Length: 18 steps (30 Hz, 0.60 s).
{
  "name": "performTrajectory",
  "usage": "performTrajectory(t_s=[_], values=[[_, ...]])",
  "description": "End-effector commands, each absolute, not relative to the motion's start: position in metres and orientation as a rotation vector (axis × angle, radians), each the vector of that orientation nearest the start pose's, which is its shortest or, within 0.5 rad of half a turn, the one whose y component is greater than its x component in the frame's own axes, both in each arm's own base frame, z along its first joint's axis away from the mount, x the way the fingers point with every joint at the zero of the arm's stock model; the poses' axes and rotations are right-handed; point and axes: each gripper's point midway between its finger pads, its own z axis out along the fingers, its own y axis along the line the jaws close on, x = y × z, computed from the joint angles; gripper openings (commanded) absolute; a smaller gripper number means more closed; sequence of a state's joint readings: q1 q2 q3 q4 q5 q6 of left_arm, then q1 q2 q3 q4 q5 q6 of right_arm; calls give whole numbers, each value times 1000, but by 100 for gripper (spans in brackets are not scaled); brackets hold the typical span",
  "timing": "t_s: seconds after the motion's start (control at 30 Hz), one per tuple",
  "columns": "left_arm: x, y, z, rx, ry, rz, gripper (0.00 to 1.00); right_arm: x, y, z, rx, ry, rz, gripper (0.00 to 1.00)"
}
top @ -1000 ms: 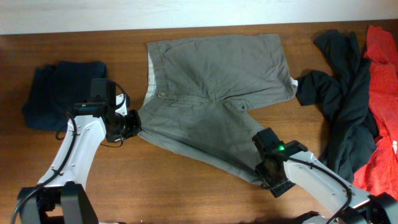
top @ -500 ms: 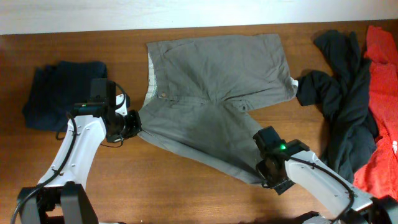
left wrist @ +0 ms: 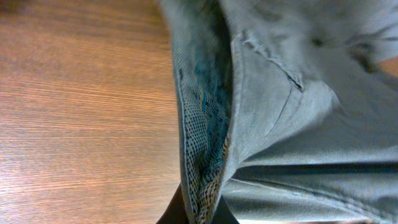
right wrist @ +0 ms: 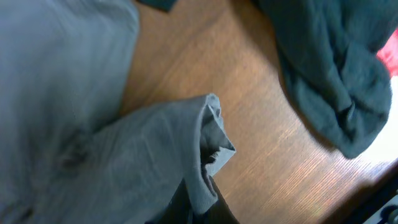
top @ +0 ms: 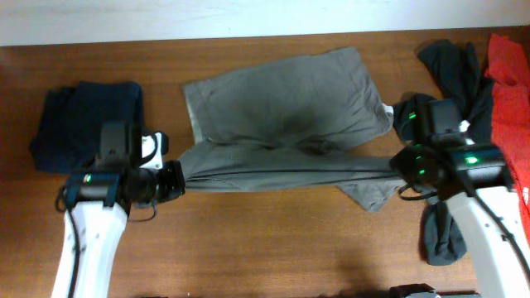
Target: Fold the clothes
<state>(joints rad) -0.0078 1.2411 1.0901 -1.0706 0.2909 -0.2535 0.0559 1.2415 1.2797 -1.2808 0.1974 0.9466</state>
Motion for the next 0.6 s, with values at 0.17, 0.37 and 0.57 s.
performTrajectory(t_s=[0.17,0.37,0.57], values=[[262,0,232,-467,2458,-177,0,272,-87,281,1026,2279,-268,4],[287,14,267,-592,2241,-168,0,320,-92,322,734,2161,-290,4],[319,12,228,-645,2349,-170,0,391,-76,290,488,2247,-222,4]])
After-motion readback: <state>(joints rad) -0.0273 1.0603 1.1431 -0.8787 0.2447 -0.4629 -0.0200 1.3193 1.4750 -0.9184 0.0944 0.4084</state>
